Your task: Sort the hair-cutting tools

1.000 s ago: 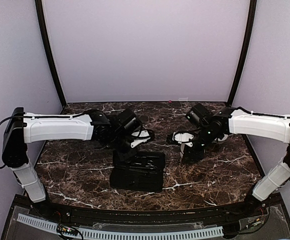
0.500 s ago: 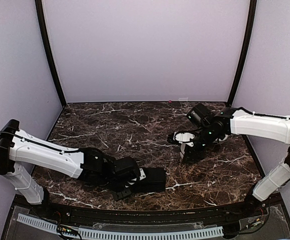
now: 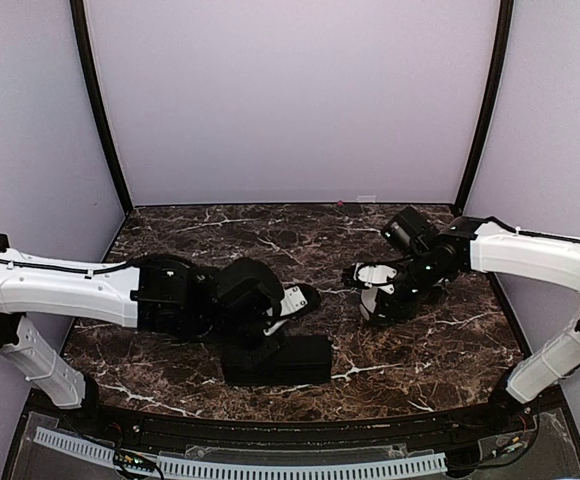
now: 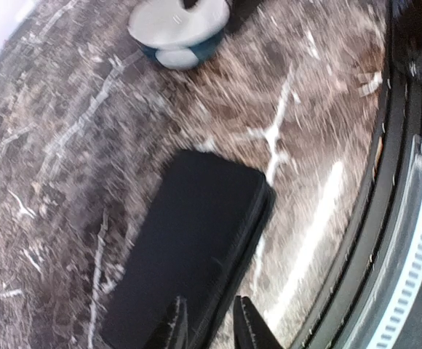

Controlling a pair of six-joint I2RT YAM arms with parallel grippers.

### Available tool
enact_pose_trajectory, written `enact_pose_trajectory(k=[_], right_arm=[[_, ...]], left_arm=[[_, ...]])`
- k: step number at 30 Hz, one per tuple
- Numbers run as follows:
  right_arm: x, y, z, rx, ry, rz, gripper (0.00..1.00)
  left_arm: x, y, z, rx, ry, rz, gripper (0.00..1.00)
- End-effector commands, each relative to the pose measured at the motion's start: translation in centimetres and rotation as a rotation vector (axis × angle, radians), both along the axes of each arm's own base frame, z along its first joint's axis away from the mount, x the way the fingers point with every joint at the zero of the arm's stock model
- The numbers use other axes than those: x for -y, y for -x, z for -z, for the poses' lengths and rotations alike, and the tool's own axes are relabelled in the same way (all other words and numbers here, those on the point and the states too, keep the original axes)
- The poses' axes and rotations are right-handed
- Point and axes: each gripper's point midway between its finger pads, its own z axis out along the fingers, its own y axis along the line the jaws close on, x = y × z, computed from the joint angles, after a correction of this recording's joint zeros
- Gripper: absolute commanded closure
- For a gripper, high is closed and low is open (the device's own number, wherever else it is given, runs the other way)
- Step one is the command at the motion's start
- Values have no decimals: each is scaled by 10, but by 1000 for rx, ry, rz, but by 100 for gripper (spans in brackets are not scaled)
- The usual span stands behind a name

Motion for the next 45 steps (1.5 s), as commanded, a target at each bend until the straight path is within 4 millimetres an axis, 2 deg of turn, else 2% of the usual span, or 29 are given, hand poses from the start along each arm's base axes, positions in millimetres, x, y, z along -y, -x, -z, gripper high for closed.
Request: enact_pose_trajectory(k=[1, 4, 7, 10, 11, 12, 14, 16, 19, 23, 26, 30, 31, 33, 40, 43, 45], right_arm=[[6, -7, -29, 91, -58, 20, 50], [12, -7, -63, 209, -99, -12, 47], [20, -24, -104, 374, -157, 32, 39], [30, -47, -107, 326, -171, 154, 29], [31, -49, -106, 300, -183, 167, 20], [31, -51, -106, 279, -208, 181, 5], [28, -57, -121, 265, -315, 227, 1], [17, -54, -123, 187, -377, 211, 1], [4, -50, -105, 66, -388, 184, 2], [0, -39, -70, -55, -318, 143, 23], [-5, -34, -65, -78, -318, 126, 28], [-15, -24, -62, -25, -289, 49, 34], [-14, -16, -50, -41, -263, 34, 36], [-18, -6, -39, -53, -244, -5, 39], [-35, 30, -18, -134, -235, -245, 45], [-45, 24, -4, -87, -186, -307, 47], [-53, 13, 3, -56, -160, -307, 49]], left_arm=[[15, -27, -16, -59, 116, -69, 81], [34, -19, -3, -155, 146, -58, 89], [39, -21, 21, -191, 144, -99, 93], [43, -25, 33, -245, 155, -161, 92], [46, -24, 36, -268, 165, -170, 92], [48, -22, 40, -286, 177, -175, 92], [47, -15, 56, -333, 182, -178, 93], [47, -9, 68, -375, 183, -177, 95], [38, -5, 85, -410, 138, -218, 98], [26, -3, 106, -429, 88, -268, 100], [17, 2, 122, -460, 52, -303, 100], [1, 9, 140, -486, 4, -337, 100], [-2, 11, 144, -491, -7, -342, 100], [-12, 15, 152, -500, -27, -347, 100], [-39, 20, 163, -486, -61, -378, 100], [-47, 20, 169, -483, -75, -389, 100], [-49, 21, 171, -484, -80, -393, 100]])
